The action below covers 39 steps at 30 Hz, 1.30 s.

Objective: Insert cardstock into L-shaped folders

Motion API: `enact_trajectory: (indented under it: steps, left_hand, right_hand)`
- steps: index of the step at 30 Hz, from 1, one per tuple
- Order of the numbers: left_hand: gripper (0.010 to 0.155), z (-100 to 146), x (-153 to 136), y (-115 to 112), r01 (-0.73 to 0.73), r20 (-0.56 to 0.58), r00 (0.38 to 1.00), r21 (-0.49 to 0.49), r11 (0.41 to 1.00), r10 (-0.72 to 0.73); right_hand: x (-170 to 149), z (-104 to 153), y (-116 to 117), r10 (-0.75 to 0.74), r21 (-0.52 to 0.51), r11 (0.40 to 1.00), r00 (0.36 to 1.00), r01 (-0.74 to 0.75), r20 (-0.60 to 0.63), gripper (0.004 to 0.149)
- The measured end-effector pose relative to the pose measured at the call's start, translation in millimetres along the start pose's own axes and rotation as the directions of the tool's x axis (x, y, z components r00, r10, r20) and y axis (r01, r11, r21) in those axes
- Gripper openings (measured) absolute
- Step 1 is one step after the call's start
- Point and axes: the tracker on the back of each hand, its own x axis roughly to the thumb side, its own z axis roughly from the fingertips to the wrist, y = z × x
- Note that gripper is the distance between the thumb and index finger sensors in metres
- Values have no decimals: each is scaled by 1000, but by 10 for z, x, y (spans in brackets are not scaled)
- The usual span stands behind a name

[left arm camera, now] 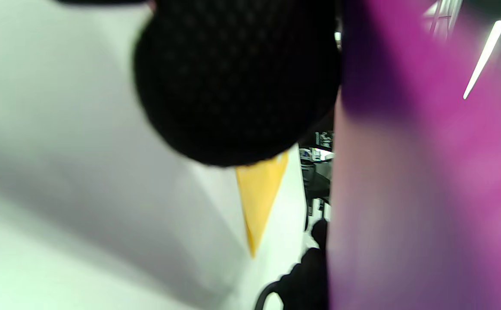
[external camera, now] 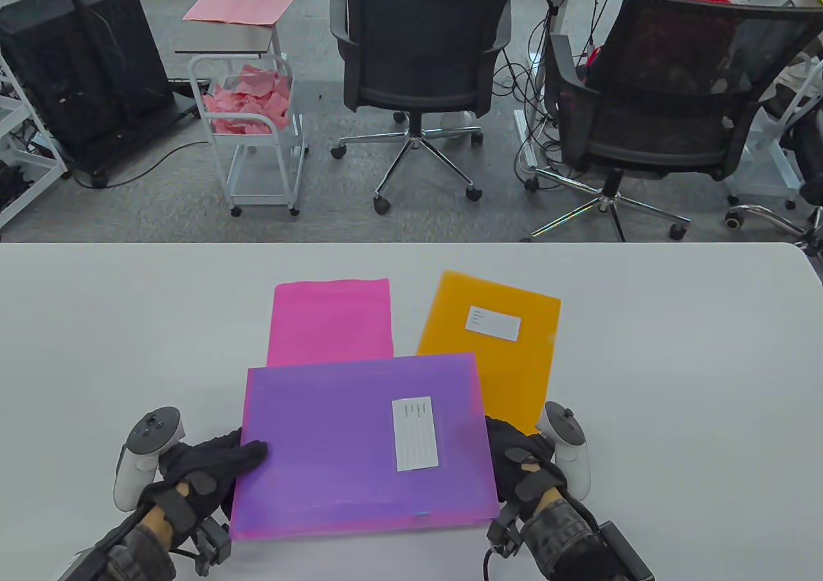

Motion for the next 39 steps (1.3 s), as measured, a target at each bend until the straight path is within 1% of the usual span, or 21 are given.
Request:
enact_trajectory:
  steps: [1, 3, 5, 6, 8, 10, 12, 14, 16, 18, 20, 21, 22, 24, 26, 29, 31, 33, 35, 38, 39]
  left_hand:
    - [55, 7, 18, -4, -12, -17, 1000, -25, 1000, 11]
    - [52, 8, 23, -7, 49, -7, 999, 1, 999, -49]
    - [50, 13, 23, 1, 120, -25, 993, 37, 992, -119]
    - [49, 9, 17, 4, 121, -24, 992, 38, 992, -120]
    - [48, 13, -2, 15, 67, -21, 998, 34, 997, -66]
    - [47, 23, -8, 38, 34, -12, 999, 57, 998, -33]
    - [48, 53, -8, 93, -33, -2, 999, 98, 995, 33]
    - [48, 103, -5, 167, -138, 36, 990, 164, 977, 134]
    - [49, 175, -33, 275, -216, 73, 976, 272, 938, 203]
    - [51, 248, -92, 385, -308, 113, 951, 371, 876, 286]
    - [53, 339, -184, 492, -379, 146, 923, 497, 781, 355]
    - [54, 366, -217, 521, -393, 155, 916, 540, 745, 370]
    - [56, 404, -261, 557, -410, 170, 905, 596, 691, 390]
    - [58, 469, -345, 641, -439, 190, 881, 672, 596, 434]
    - [60, 508, -422, 728, -449, 196, 866, 710, 543, 460]
    - [63, 543, -510, 810, -442, 171, 859, 723, 531, 482]
    - [73, 540, -520, 813, -450, 163, 852, 713, 537, 497]
    - [86, 528, -520, 764, -491, 137, 820, 667, 560, 556]
    - [95, 527, -509, 707, -528, 113, 788, 631, 569, 606]
    - [100, 524, -475, 623, -548, 84, 753, 629, 551, 653]
    - [101, 525, -463, 600, -538, 56, 750, 631, 559, 659]
  right_hand:
    - [-8, 1, -19, 8, 3, 1000, 1000, -8, -7, 47]
    - [-30, 0, -41, 31, 0, 1000, 999, -31, -29, 49]
    - [-64, -1, -57, 29, 1, 1000, 999, -29, -39, 55]
    - [-85, 4, -66, 21, -9, 1000, 998, -22, -52, 57]
    - [-111, 24, -88, 15, -48, 999, 997, -19, -79, 61]
    - [-126, 60, -122, 31, -118, 992, 992, -46, -125, 64]
    - [-129, 89, -167, 45, -161, 985, 989, -68, -141, 66]
    - [-118, 109, -214, 36, -181, 982, 991, -59, -131, 68]
    - [-112, 127, -257, 26, -199, 979, 992, -51, -126, 69]
    - [-116, 140, -288, 27, -210, 976, 991, -55, -134, 68]
    - [-121, 144, -302, 29, -224, 973, 991, -59, -134, 68]
    - [-118, 145, -302, 31, -233, 971, 991, -61, -130, 68]
    - [-117, 141, -303, 38, -246, 967, 992, -67, -122, 68]
    - [-106, 139, -293, 51, -252, 964, 992, -79, -116, 67]
    - [-102, 137, -286, 55, -248, 965, 992, -82, -115, 67]
    - [-111, 132, -292, 53, -250, 965, 992, -81, -117, 67]
    - [-107, 137, -289, 52, -252, 964, 992, -80, -119, 67]
    - [-99, 143, -289, 55, -255, 963, 991, -84, -118, 67]
    - [-83, 151, -293, 68, -260, 961, 991, -96, -116, 68]
    - [-36, 173, -302, 122, -296, 942, 984, -156, -129, 68]
    - [-16, 182, -306, 151, -307, 933, 978, -189, -142, 68]
